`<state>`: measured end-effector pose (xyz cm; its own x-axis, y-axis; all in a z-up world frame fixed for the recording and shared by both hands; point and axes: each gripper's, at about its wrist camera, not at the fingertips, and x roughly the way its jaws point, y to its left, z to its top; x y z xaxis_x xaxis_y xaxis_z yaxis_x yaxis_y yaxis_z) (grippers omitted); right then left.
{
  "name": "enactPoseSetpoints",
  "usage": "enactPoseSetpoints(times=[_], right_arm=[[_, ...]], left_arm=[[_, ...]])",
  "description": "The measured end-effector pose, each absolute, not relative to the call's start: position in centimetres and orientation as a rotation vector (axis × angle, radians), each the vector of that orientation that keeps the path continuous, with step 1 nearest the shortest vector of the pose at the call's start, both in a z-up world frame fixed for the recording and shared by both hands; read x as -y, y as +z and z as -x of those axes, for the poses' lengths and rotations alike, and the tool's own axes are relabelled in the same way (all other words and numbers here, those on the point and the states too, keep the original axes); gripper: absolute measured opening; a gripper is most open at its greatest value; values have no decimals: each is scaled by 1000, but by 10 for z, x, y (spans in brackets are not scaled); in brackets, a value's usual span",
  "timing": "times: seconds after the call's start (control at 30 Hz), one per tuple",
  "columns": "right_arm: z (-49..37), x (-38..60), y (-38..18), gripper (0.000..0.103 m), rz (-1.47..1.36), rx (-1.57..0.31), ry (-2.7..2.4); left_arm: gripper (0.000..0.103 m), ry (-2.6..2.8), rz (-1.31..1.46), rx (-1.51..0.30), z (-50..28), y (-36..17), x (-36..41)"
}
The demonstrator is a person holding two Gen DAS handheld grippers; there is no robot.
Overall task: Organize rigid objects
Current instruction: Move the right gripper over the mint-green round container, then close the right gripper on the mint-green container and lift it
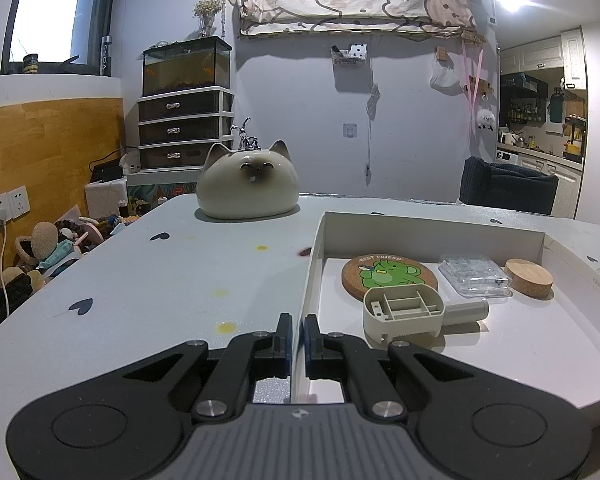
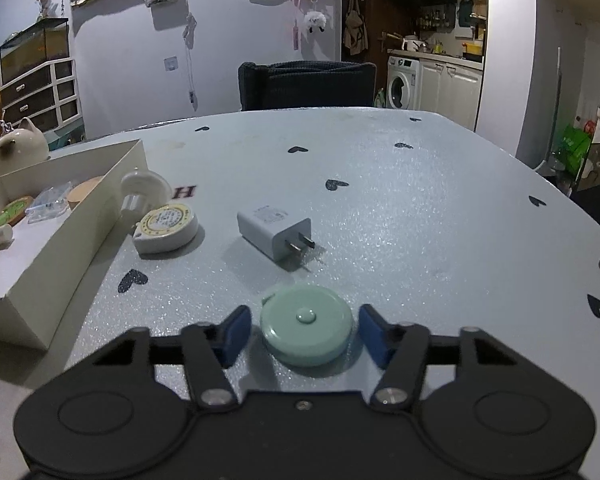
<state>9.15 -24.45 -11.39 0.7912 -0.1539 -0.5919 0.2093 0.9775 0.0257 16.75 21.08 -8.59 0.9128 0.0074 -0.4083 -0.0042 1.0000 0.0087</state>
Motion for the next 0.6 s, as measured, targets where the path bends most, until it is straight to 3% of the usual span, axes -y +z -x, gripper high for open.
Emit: enactPoseSetpoints(times=[0.37, 0.6], right_arm=[[-84, 235, -110, 50, -87, -610, -174], [-88, 214, -79, 50, -86, -533, -58]], left_arm=[[5, 6, -9, -421, -168, -86, -211], [5, 6, -8, -421, -168, -86, -211]])
